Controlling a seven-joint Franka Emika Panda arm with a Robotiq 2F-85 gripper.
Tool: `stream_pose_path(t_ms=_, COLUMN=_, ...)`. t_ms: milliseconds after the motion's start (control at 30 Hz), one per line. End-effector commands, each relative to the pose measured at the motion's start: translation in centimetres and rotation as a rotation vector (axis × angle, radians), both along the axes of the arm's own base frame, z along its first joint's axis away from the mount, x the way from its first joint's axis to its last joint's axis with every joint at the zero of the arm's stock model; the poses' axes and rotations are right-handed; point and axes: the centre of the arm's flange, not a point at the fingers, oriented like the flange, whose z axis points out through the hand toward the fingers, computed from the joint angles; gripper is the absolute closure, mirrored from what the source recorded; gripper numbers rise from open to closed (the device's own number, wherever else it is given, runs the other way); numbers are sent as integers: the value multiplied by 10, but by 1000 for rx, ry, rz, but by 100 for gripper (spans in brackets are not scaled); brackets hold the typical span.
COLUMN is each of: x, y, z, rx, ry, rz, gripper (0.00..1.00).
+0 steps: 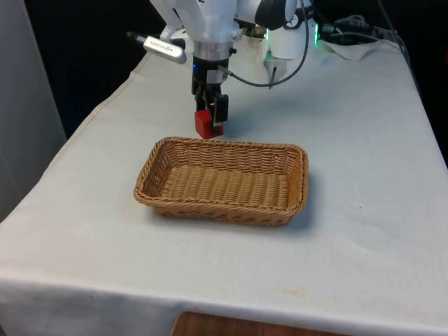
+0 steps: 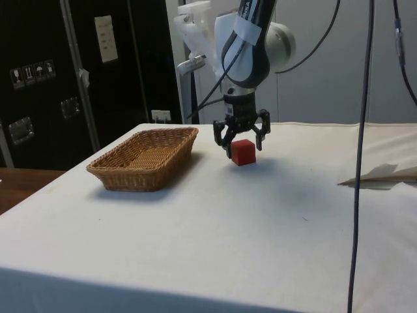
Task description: Pick up the cube and place it into the basket.
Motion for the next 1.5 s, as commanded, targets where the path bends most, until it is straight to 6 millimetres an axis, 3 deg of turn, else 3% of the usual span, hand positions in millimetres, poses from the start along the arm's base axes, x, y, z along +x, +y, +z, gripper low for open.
stream_pose_path(t_ms=0, x=0, y=0, z=0, rx=0, ry=0, rz=0, gripper=48)
stream_pose_path(t_ms=33, x=0, y=1, z=0, rx=1, ry=-1, rz=0, gripper=48)
stream_pose_path(t_ms=167, x=0, y=0, z=0, rx=0, ry=-1, rz=-1, gripper=93)
stream_pose_path(t_ms=200, x=0, y=0, z=0, rx=1, ry=0, rz=-1, gripper=100)
stream_pose_path(t_ms=533, x=0, y=0, z=1, rx=0, ry=-1, rz=0, gripper=100)
stream_pose_path(t_ms=733, x=2, y=-4, z=25, rx=11, ry=-11, rz=0, gripper=100)
stream_pose_path(t_ms=1467, x=1, y=-7, z=87, rx=52, ry=-32, rz=19, gripper=100)
